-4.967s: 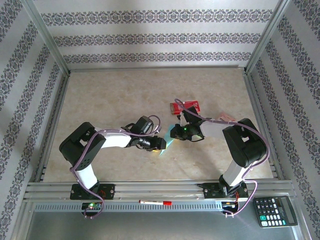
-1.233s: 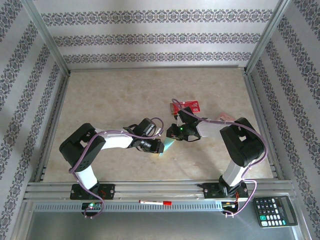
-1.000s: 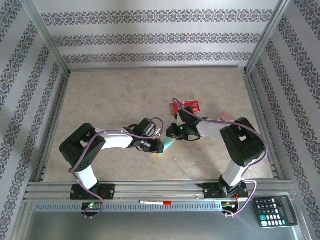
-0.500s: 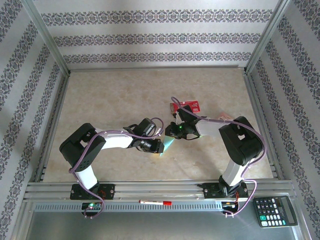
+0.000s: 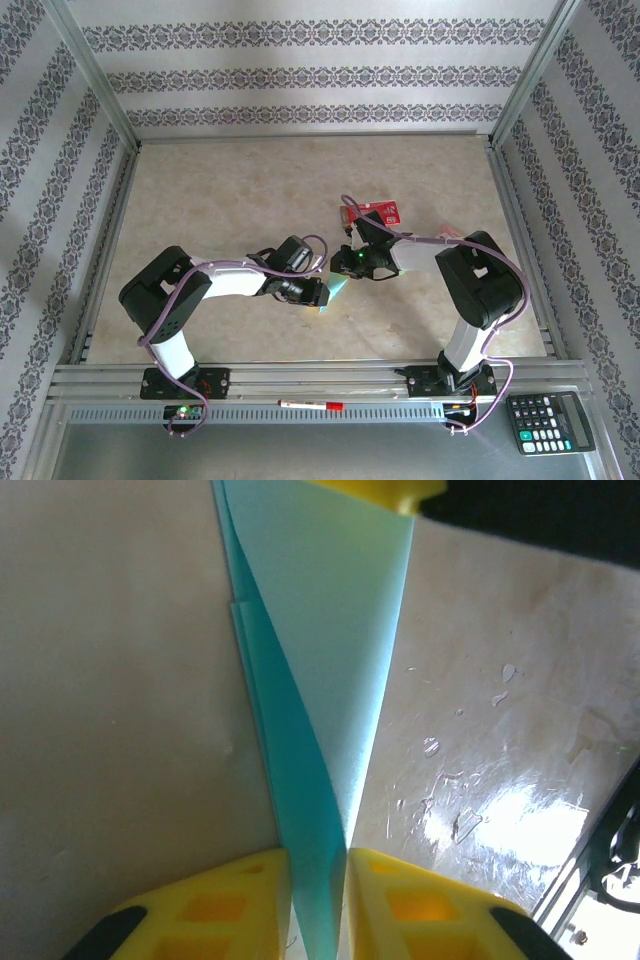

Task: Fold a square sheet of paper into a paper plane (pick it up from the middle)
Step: Fold the wing for the fifth time at the center of the table.

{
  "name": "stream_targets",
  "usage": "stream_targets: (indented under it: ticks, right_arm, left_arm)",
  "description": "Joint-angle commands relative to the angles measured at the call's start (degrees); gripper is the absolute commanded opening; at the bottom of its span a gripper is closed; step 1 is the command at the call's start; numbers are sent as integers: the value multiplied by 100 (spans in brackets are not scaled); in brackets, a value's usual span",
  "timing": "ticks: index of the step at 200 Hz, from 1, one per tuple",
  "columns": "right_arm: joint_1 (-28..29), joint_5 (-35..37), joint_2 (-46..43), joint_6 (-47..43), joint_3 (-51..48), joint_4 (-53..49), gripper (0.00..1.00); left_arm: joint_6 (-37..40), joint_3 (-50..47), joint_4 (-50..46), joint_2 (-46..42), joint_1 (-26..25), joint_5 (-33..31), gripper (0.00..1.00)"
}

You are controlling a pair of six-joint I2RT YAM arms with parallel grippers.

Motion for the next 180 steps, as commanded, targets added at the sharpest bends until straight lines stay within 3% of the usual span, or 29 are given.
stream_targets:
  ticks: [1,74,123,180]
  right_arm:
    - [-78,71,131,-142,-74,-3,21]
    - [-91,68,149,-142,-153,10,21]
    - [-103,91,123,-151,-193,6,21]
    - [-104,68,127,-149,-185,2,21]
  left_arm:
    - [103,5,-538,-22,-61,60,25]
    - [133,-165,-548,-1118,-74,-363,34]
    - [-72,-80,186,-1040,-266,-15,12]
    - [64,179,238,-417,-216,-90,8]
